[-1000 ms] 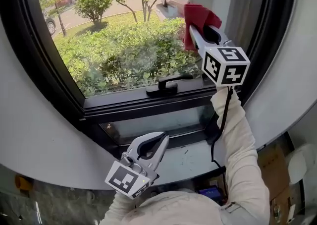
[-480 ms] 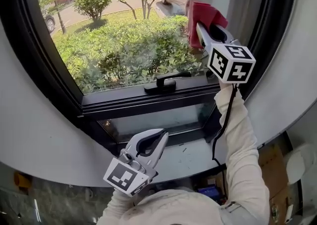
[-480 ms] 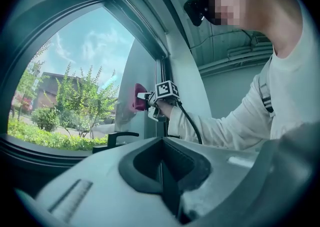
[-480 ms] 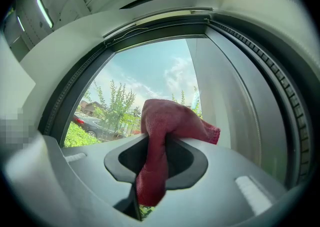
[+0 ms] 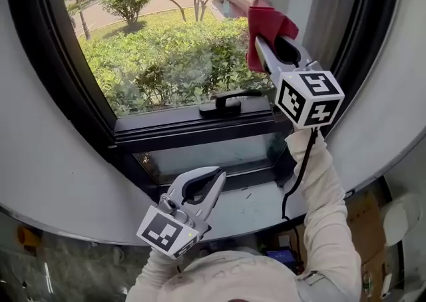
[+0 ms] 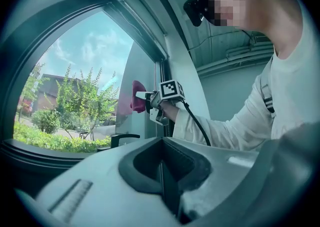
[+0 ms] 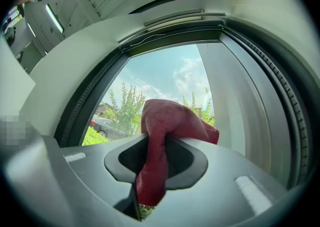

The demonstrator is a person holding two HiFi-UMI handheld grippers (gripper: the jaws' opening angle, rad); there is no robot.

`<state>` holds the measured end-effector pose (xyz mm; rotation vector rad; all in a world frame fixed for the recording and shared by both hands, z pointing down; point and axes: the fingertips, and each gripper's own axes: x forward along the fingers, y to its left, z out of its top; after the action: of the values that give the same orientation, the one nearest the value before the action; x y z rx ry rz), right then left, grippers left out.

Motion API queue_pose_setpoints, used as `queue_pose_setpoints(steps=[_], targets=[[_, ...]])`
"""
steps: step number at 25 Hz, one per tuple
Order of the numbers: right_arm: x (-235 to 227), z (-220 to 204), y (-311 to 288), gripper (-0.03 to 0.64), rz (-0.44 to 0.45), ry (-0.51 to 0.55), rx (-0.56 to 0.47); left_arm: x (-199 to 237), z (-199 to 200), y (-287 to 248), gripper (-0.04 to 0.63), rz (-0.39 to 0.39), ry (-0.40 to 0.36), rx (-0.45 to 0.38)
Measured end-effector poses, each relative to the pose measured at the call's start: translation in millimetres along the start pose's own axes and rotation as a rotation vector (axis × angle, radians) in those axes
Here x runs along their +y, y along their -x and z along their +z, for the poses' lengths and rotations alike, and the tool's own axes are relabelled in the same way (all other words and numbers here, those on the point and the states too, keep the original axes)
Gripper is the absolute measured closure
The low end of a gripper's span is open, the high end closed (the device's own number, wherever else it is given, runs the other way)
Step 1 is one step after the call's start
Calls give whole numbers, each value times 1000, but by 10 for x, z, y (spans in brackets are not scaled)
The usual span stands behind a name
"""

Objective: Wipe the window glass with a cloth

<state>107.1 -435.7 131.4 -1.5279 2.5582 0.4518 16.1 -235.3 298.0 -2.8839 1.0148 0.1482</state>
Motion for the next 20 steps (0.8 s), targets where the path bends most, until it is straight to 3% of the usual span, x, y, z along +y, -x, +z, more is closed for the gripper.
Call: queue_pose_setpoints(steps=[12,20], targets=[[953,-84,721,503,192,-39,-48,1,66,143,595,-3,-14,-6],[1405,-386,1264,503,245,-75,-25,44,164,224,595,13,-35,-25]])
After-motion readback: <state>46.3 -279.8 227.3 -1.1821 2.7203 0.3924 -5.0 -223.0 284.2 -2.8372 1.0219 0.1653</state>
